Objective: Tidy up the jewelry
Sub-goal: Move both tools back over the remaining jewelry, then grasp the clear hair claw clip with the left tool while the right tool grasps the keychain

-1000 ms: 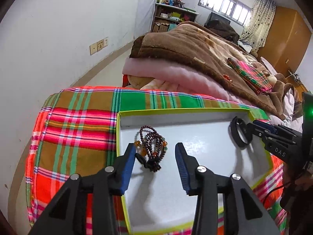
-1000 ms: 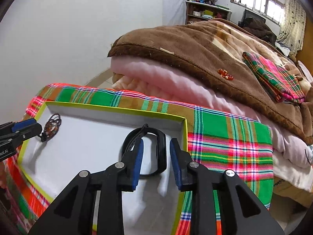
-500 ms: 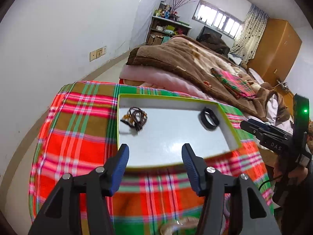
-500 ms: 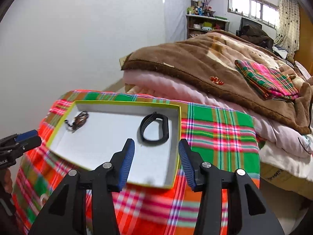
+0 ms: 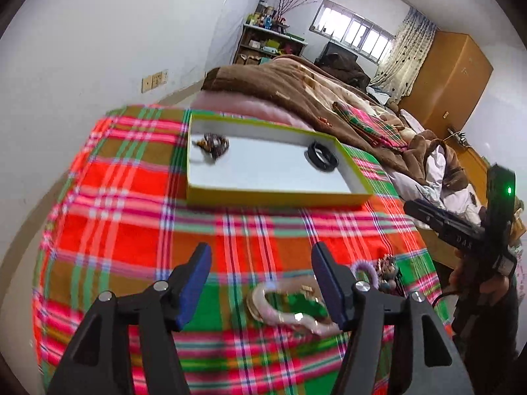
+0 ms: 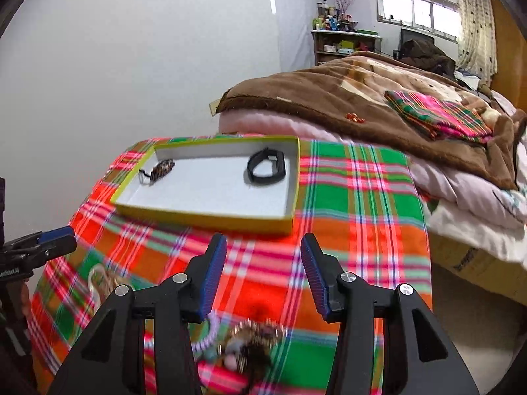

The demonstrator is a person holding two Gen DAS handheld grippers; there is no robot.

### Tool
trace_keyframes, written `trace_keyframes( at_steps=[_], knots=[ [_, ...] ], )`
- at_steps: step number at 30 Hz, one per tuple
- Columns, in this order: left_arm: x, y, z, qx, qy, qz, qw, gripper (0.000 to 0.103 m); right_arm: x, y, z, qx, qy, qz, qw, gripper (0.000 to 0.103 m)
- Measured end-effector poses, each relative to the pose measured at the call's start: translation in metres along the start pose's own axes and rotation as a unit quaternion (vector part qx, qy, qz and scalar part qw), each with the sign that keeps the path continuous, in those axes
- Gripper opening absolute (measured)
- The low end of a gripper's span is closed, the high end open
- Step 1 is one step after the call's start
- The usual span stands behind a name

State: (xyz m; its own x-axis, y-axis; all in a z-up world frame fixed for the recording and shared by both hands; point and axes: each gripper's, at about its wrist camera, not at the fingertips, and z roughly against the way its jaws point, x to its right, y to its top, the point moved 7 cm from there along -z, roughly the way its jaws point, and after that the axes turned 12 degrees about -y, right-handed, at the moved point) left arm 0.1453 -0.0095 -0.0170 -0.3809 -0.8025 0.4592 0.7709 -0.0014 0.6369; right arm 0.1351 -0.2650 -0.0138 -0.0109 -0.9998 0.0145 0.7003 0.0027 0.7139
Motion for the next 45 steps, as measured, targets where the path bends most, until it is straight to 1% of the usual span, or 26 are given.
trace_keyframes(
  at_steps=[2, 3, 4, 5, 7, 11, 13, 14, 17, 19, 22, 24, 26, 31, 33, 37, 39, 42, 43, 44, 45],
  knots=[
    [0.0, -0.01, 0.001, -0.004, -0.006, 0.001, 1.0, 0.068, 0.002, -0.011, 0.006, 0.006, 0.003, -0.001, 1.0, 0.05],
    [0.001, -0.014, 0.0, -0.006, -0.002, -0.003, 1.0, 0.069, 0.002, -0.016, 0.009, 0.009, 0.003, 0.001, 1.0, 0.052],
    [0.001, -0.019, 0.003, -0.005, 0.004, -0.008, 1.0, 0.069, 0.003, -0.022, 0.012, 0.012, 0.002, 0.001, 1.0, 0.059],
    [0.002, -0.024, 0.004, -0.005, 0.011, -0.015, 0.9998, 0.069, 0.004, -0.029, 0.016, 0.016, 0.004, 0.0, 1.0, 0.061],
    [0.003, -0.033, 0.002, -0.014, 0.013, -0.02, 0.9996, 0.069, 0.005, -0.04, 0.021, 0.015, 0.012, -0.005, 1.0, 0.062],
    [0.004, -0.044, 0.0, -0.023, -0.019, 0.008, 0.9995, 0.069, 0.012, -0.059, 0.023, 0.005, -0.002, -0.019, 1.0, 0.062],
    [0.007, -0.05, -0.004, -0.033, -0.025, 0.009, 0.9991, 0.069, 0.014, -0.069, 0.019, -0.012, 0.007, -0.031, 0.999, 0.062],
    [0.009, -0.053, -0.006, -0.038, -0.027, 0.007, 0.9989, 0.069, 0.014, -0.072, 0.017, -0.019, 0.013, -0.032, 0.999, 0.062],
    [0.013, -0.06, -0.008, -0.045, -0.04, 0.02, 0.998, 0.069, 0.009, -0.083, 0.011, -0.032, 0.004, -0.017, 0.999, 0.061],
    [0.013, -0.061, -0.01, -0.047, -0.042, 0.03, 0.9976, 0.069, 0.004, -0.087, 0.008, -0.036, -0.002, -0.004, 0.999, 0.061],
    [0.013, -0.059, -0.009, -0.042, -0.031, 0.031, 0.9982, 0.068, -0.002, -0.087, 0.007, -0.029, -0.01, 0.015, 0.999, 0.061],
    [0.012, -0.058, -0.009, -0.035, -0.031, 0.041, 0.9981, 0.068, -0.007, -0.085, 0.006, -0.024, -0.009, 0.028, 0.999, 0.061],
    [0.011, -0.058, -0.01, -0.035, -0.031, 0.047, 0.9978, 0.068, -0.009, -0.084, 0.005, -0.023, -0.009, 0.033, 0.999, 0.061],
    [0.016, -0.056, -0.013, -0.034, -0.03, 0.043, 0.998, 0.068, -0.012, -0.081, 0.001, -0.022, -0.004, 0.037, 0.999, 0.061],
    [0.016, -0.056, -0.015, -0.036, -0.029, 0.047, 0.9978, 0.066, -0.012, -0.08, 0.0, -0.022, -0.002, 0.038, 0.999, 0.061],
    [0.019, -0.059, -0.019, -0.043, -0.025, 0.044, 0.9978, 0.062, -0.012, -0.079, 0.0, -0.02, 0.0, 0.042, 0.999, 0.05],
    [0.021, -0.06, -0.021, -0.048, -0.029, 0.045, 0.9974, 0.059, -0.012, -0.08, -0.001, -0.023, 0.001, 0.044, 0.999, 0.047],
    [0.022, -0.061, -0.024, -0.051, -0.025, 0.042, 0.9975, 0.059, -0.013, -0.081, -0.001, -0.025, 0.005, 0.047, 0.999, 0.041],
    [0.022, -0.061, -0.024, -0.053, -0.024, 0.04, 0.9975, 0.058, -0.013, -0.081, 0.0, -0.025, 0.004, 0.05, 0.998, 0.037],
    [0.022, -0.061, -0.025, -0.054, -0.023, 0.039, 0.9975, 0.057, -0.014, -0.082, 0.001, -0.025, 0.005, 0.053, 0.998, 0.036],
    [0.022, -0.061, -0.025, -0.054, -0.023, 0.04, 0.9975, 0.053, -0.015, -0.082, 0.001, -0.025, 0.004, 0.055, 0.998, 0.036]
  ],
)
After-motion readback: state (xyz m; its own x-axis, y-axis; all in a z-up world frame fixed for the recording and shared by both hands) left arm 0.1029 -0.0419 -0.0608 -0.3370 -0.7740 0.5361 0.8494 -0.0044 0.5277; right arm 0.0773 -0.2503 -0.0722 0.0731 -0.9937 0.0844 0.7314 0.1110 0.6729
